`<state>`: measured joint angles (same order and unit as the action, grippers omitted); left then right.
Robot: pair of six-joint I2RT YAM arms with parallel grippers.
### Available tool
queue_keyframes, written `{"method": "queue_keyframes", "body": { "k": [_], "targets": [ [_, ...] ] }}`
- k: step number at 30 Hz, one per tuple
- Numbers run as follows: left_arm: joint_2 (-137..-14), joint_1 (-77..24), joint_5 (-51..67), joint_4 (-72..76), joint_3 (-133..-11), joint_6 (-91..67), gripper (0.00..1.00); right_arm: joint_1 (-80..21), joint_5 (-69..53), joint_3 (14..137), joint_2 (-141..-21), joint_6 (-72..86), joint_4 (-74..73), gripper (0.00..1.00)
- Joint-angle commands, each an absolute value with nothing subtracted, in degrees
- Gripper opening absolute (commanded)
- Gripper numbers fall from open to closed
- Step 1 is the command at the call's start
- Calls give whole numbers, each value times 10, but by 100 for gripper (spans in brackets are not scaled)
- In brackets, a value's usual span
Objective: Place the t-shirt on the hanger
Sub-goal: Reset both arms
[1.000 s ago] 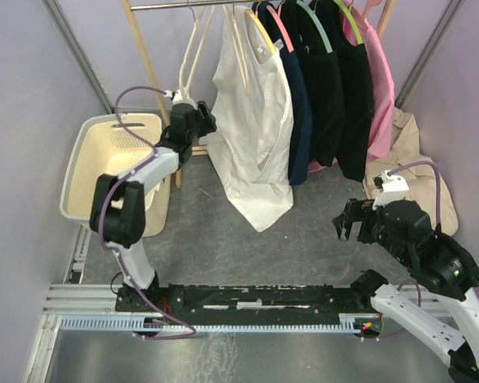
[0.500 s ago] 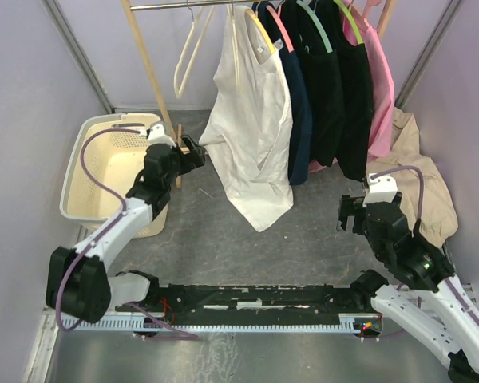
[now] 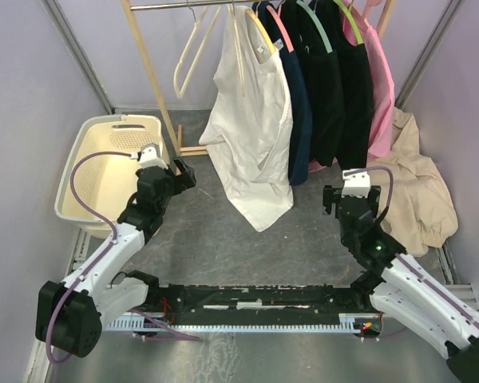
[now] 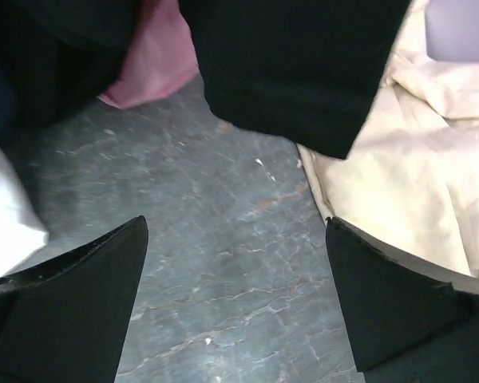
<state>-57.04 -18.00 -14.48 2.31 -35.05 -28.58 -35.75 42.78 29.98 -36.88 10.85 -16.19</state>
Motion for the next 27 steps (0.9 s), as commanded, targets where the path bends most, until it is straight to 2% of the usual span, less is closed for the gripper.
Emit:
{"method": "queue_keyframes", "body": {
  "k": [1, 8, 14, 20, 27],
  "targets": [
    [-557, -179, -218, 42, -330, -228, 99, -323, 492, 235, -415, 58, 46, 100],
    [-557, -158, -269, 142, -240, -168, 99, -209, 452, 174, -490, 92, 183, 100],
    [-573, -113, -207, 266, -181, -121, 99, -122, 408, 130, -564, 124, 310, 100],
    [-610, -87, -191, 319, -181, -92, 99, -89, 386, 117, -661, 125, 432, 100],
    [-689, -28, -148, 485, -125, -88, 99, -67, 376, 121, -759, 106, 550, 100]
  ]
}}
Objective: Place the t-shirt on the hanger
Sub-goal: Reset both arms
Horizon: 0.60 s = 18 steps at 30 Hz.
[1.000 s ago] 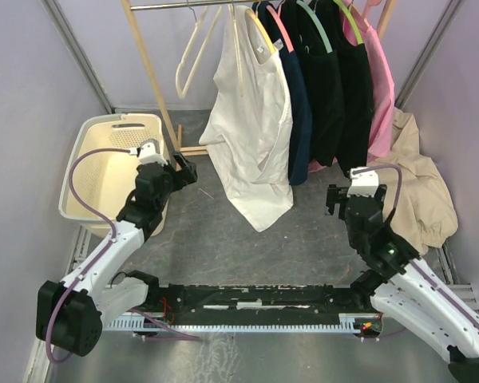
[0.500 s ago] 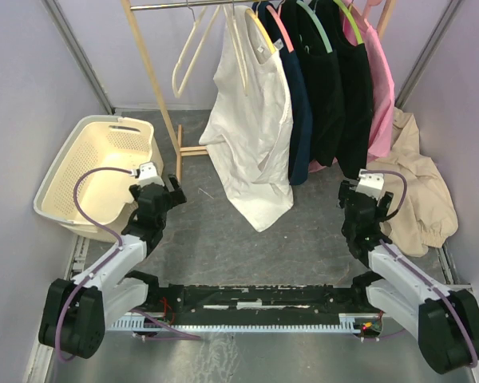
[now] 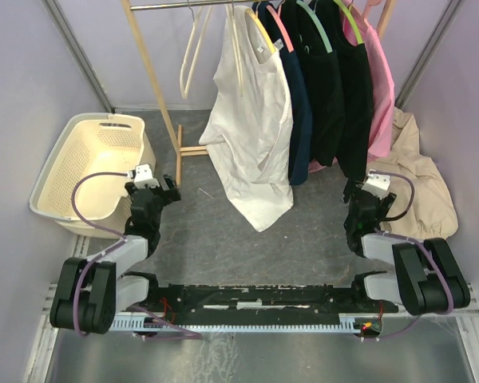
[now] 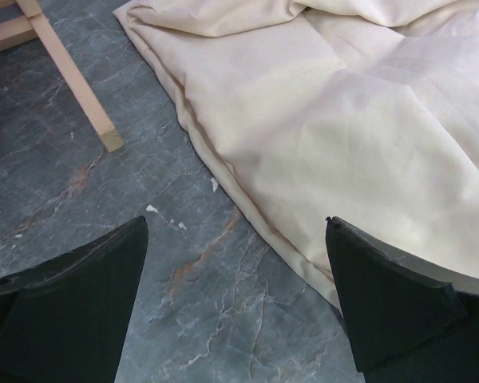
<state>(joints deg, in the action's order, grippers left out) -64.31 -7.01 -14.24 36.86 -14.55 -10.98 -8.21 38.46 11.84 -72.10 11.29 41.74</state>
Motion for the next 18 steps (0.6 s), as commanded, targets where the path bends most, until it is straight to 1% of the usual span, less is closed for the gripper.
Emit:
{"method": "queue_keyframes", "body": {
  "k": [1, 3, 4, 5, 9, 11, 13, 15, 16, 18],
  "targets": [
    [-708, -18, -143, 499, -126, -93, 99, -63, 370, 118, -776, 108, 568, 100],
    [-742, -2, -117, 538, -128, -93, 99, -61, 357, 120, -798, 95, 605, 100],
    [-749, 2, -103, 530, -136, -91, 99, -62, 350, 125, -793, 94, 581, 100],
    [-756, 3, -104, 528, -143, -89, 99, -61, 344, 129, -786, 97, 562, 100],
    [-778, 8, -117, 521, -163, -81, 99, -61, 314, 129, -795, 80, 578, 100],
    [-786, 10, -122, 518, -170, -82, 99, -61, 274, 136, -806, 69, 574, 100],
    [-791, 12, -122, 517, -174, -80, 99, -60, 241, 131, -826, 55, 603, 100],
    [-793, 13, -122, 521, -174, -77, 99, -60, 240, 113, -879, 43, 713, 100],
    [-793, 13, -122, 530, -170, -75, 99, -60, 240, 113, -886, 43, 718, 99],
    [-793, 13, -102, 555, -153, -62, 99, -60, 239, 137, -853, 52, 615, 100]
  ]
}}
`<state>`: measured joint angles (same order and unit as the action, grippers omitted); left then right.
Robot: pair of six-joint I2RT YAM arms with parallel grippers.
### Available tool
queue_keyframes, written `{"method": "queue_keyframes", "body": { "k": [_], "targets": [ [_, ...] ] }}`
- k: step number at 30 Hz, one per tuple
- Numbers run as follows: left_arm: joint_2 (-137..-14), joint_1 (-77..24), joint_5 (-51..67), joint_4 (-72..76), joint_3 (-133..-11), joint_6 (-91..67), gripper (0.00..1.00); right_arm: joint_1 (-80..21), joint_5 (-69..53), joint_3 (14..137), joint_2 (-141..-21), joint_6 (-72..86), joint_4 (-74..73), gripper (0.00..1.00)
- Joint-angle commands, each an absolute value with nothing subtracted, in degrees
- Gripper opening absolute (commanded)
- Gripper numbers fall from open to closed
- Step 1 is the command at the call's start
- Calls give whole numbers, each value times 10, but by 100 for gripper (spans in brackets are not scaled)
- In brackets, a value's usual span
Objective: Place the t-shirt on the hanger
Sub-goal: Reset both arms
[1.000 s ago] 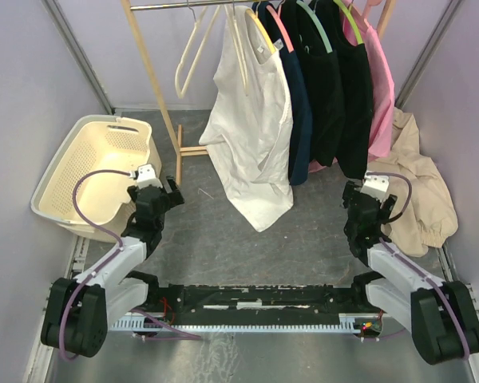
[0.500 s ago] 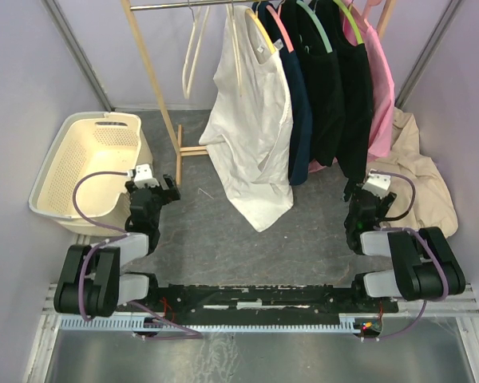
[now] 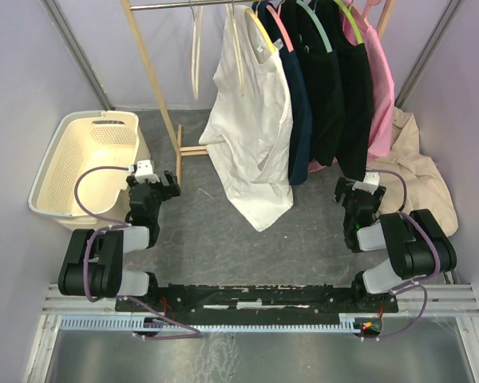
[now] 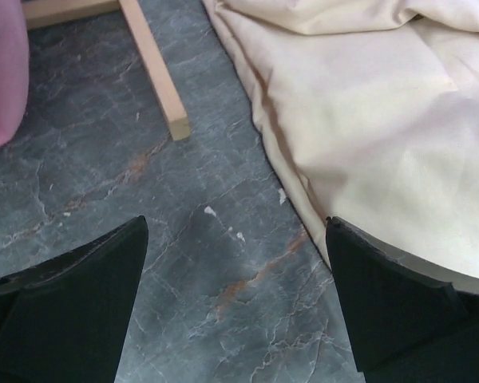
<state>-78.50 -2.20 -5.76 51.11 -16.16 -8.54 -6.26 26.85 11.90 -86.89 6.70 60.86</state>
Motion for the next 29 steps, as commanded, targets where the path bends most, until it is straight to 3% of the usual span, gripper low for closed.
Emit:
{"method": "queue_keyframes", "body": {
  "k": [1, 4, 7, 29],
  "targets": [
    [-804, 13, -90, 626, -128, -55, 99, -61, 236, 150, -847, 55, 580, 100],
    [-853, 14, -68, 756, -85, -48, 99, -61, 216, 165, -867, 40, 589, 99],
    [-859, 13, -32, 685, -122, -33, 99, -60, 217, 185, -864, 40, 547, 100],
    [-869, 12, -24, 686, -127, -29, 99, -60, 224, 199, -868, 41, 522, 100]
  ]
}}
